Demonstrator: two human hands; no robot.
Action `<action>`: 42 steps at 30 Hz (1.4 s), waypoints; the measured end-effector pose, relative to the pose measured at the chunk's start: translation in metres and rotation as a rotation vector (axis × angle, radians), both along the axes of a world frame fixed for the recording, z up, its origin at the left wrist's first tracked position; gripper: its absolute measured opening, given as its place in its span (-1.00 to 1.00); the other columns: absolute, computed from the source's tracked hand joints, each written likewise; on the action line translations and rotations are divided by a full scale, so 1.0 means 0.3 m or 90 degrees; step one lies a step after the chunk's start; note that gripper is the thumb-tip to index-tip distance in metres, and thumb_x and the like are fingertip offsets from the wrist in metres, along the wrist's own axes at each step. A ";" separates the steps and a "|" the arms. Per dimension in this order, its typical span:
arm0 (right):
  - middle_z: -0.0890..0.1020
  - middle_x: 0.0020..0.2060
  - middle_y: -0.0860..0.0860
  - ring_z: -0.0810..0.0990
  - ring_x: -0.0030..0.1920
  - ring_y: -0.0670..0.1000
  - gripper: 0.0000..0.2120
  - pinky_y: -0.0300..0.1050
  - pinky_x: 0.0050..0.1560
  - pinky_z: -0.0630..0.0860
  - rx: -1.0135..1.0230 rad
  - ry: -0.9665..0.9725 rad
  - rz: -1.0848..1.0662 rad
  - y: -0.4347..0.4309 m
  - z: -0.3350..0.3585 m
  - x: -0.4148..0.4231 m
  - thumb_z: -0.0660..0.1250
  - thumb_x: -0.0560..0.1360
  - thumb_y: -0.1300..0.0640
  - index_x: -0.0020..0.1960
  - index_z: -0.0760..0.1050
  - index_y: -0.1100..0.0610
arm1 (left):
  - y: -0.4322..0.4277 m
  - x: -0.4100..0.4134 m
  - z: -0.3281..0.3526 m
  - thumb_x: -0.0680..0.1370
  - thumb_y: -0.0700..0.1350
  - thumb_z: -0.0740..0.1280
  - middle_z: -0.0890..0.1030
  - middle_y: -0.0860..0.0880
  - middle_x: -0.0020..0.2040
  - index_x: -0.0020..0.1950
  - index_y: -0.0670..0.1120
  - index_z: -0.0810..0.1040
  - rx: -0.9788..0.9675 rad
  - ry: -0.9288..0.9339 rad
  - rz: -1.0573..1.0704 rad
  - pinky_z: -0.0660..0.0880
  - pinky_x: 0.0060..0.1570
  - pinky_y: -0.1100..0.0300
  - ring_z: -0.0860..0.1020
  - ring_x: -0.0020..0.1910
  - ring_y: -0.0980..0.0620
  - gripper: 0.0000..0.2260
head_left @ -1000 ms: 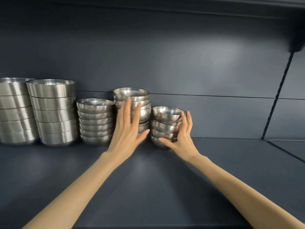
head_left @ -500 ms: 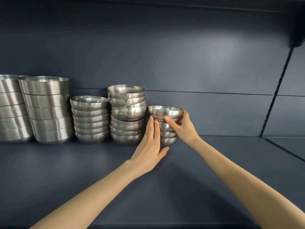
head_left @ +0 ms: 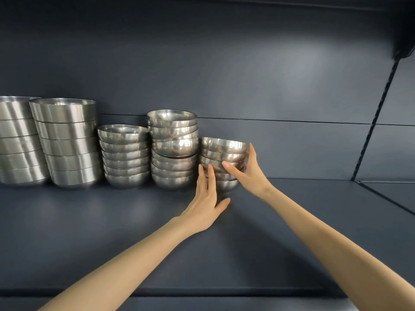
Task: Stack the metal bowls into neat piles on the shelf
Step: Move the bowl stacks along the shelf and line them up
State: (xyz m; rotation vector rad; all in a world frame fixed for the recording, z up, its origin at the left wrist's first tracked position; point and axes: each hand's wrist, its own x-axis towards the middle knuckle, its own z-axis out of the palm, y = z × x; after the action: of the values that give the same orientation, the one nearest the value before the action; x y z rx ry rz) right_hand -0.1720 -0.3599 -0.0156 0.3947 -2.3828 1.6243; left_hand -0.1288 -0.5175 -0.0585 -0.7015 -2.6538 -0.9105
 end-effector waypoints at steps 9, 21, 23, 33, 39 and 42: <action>-0.01 0.55 -0.07 -0.06 0.52 -0.20 0.02 -0.41 0.36 0.02 0.096 0.118 -0.024 0.015 -0.055 0.012 0.46 0.46 0.03 0.56 -0.27 0.05 | -0.020 0.013 0.046 0.64 0.06 0.17 -0.46 -0.05 0.50 0.41 0.05 -0.52 -0.008 -0.062 -0.012 0.07 0.47 0.10 -0.14 0.56 -0.03 -0.21; -0.37 0.51 0.02 0.12 0.51 0.19 0.16 -0.15 0.34 0.26 0.388 0.353 -0.079 0.004 -0.113 -0.010 0.60 0.31 0.11 0.56 -0.20 -0.01 | -0.317 -0.074 0.124 0.46 0.07 0.44 -0.06 -0.38 0.52 0.57 -0.13 -0.05 -0.154 0.409 0.271 0.25 0.35 -0.32 0.05 0.47 -0.44 -0.12; -0.34 0.52 0.06 0.31 0.37 0.12 0.19 -0.18 0.24 0.32 0.378 0.367 -0.081 -0.002 -0.116 -0.016 0.61 0.30 0.14 0.56 -0.23 -0.06 | -0.308 -0.075 0.145 0.52 0.07 0.35 -0.19 -0.32 0.54 0.58 -0.10 -0.16 -0.005 0.347 0.238 0.19 0.43 -0.19 -0.09 0.53 -0.31 -0.15; -0.39 0.49 0.01 -0.19 0.50 -0.19 0.16 -0.28 0.39 0.04 0.186 0.263 -0.066 -0.052 -0.078 0.018 0.61 0.30 0.07 0.49 -0.25 -0.11 | -0.267 -0.127 0.237 0.44 0.01 0.49 0.10 -0.09 0.53 0.57 -0.14 -0.10 0.365 0.157 0.213 0.07 0.32 0.36 0.14 0.48 0.07 -0.05; -0.29 0.53 0.14 -0.23 0.54 -0.09 0.19 -0.51 0.21 -0.07 0.048 0.157 -0.113 -0.082 -0.039 0.013 0.56 0.36 0.10 0.54 -0.36 0.08 | -0.303 -0.134 0.241 0.42 0.02 0.51 0.27 -0.04 0.50 0.58 -0.09 -0.11 0.338 0.126 0.201 0.21 0.41 0.18 0.31 0.44 0.00 -0.02; -0.26 0.54 0.14 -0.18 0.55 -0.03 0.17 -0.34 0.36 -0.04 0.043 0.162 -0.114 -0.097 -0.016 0.019 0.55 0.37 0.07 0.55 -0.33 0.06 | -0.310 -0.131 0.237 0.43 -0.05 0.51 0.38 0.01 0.40 0.58 -0.12 -0.10 0.327 0.120 0.213 0.23 0.27 0.39 0.40 0.29 0.14 -0.04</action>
State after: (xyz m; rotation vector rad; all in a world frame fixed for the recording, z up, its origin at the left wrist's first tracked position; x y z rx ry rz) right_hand -0.1662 -0.3890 -0.0205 0.3645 -2.2167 1.3337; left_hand -0.1682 -0.6103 0.0124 -0.1999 -2.1436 -1.2748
